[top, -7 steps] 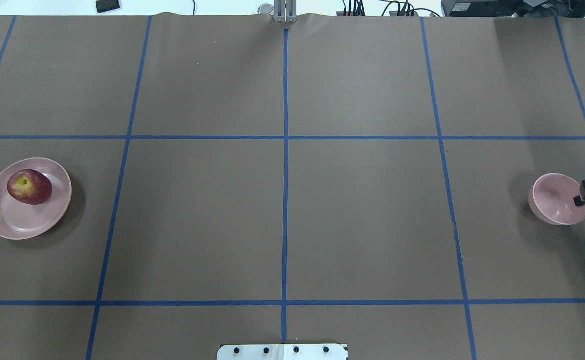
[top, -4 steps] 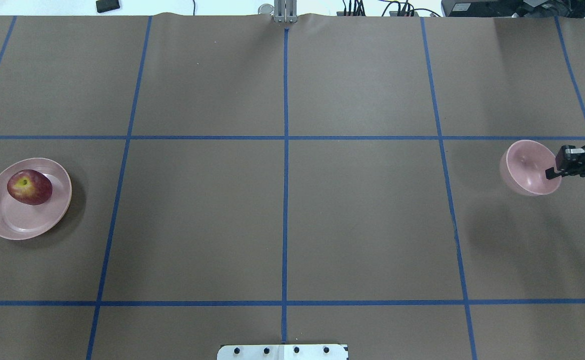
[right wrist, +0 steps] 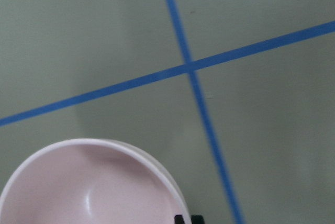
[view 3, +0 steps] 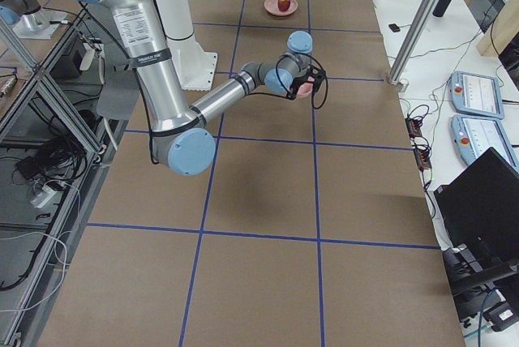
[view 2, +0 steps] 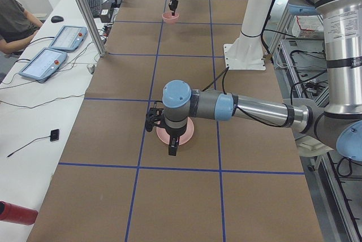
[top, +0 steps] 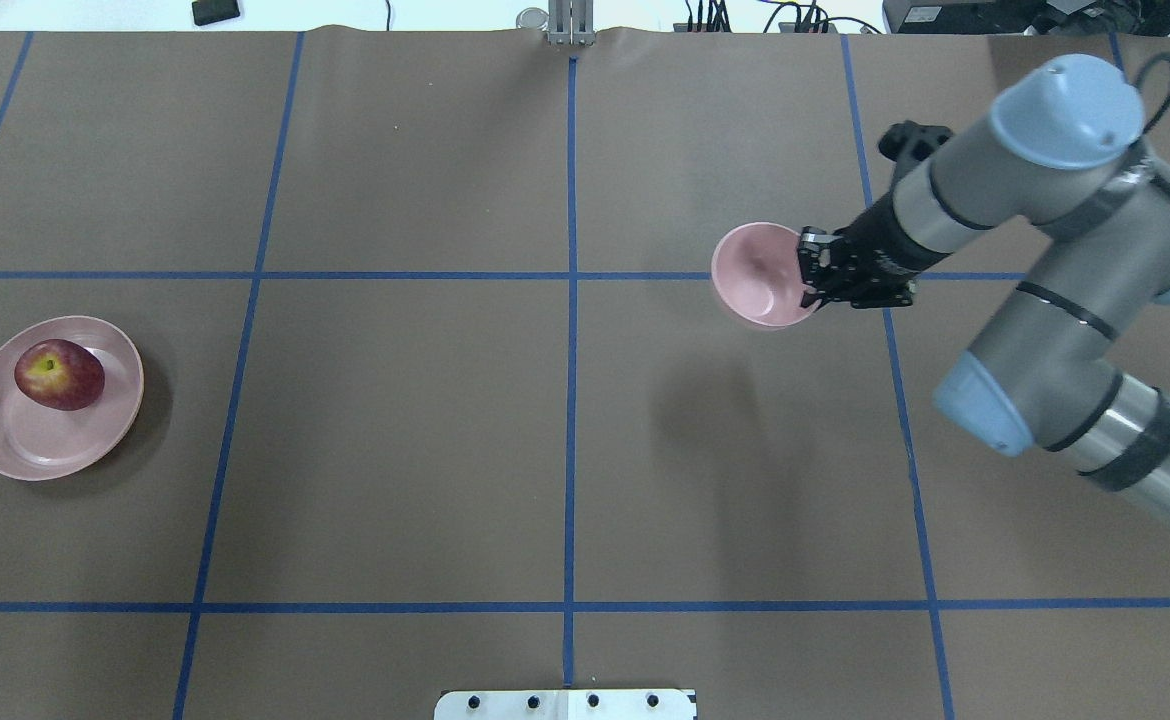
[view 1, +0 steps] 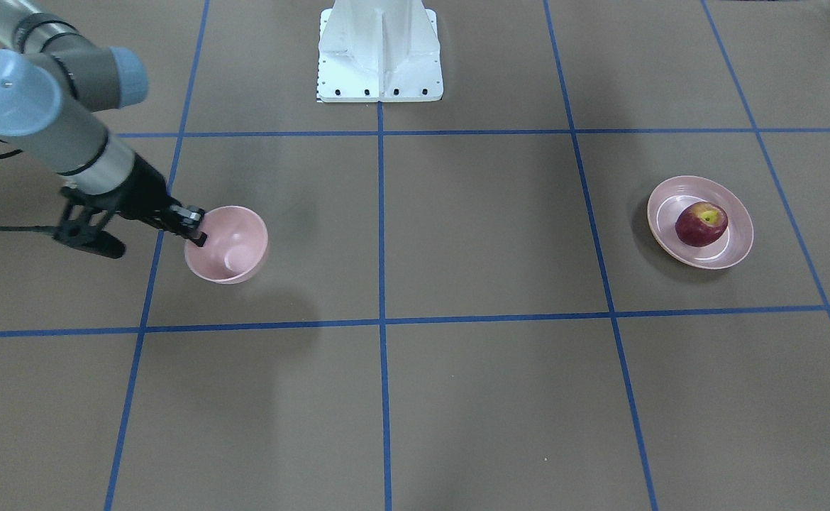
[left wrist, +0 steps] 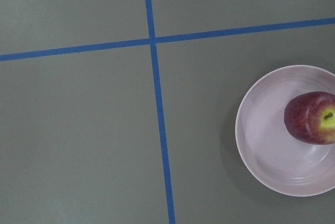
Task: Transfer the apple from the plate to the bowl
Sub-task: 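Slide the pink bowl with the right gripper toward the table centre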
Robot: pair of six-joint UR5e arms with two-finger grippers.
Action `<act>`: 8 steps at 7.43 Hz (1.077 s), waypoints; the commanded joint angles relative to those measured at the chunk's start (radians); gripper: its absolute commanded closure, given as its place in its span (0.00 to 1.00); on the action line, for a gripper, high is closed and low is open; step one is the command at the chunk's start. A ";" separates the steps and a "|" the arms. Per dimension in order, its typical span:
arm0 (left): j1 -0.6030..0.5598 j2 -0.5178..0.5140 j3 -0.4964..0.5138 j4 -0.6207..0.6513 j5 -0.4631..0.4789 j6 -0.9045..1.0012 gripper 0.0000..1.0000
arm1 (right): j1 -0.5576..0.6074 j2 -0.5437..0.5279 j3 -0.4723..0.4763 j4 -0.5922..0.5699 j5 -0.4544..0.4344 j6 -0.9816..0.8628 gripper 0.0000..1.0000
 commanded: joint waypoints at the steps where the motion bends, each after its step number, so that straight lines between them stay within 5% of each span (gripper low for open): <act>1: 0.000 -0.009 0.003 -0.001 0.002 0.000 0.02 | -0.099 0.280 -0.211 -0.117 -0.160 0.096 1.00; 3: 0.000 -0.014 0.006 0.001 0.000 0.000 0.02 | -0.104 0.340 -0.447 0.128 -0.171 0.130 1.00; 8: 0.000 -0.012 0.007 0.001 -0.001 -0.001 0.02 | -0.130 0.359 -0.462 0.133 -0.171 0.168 1.00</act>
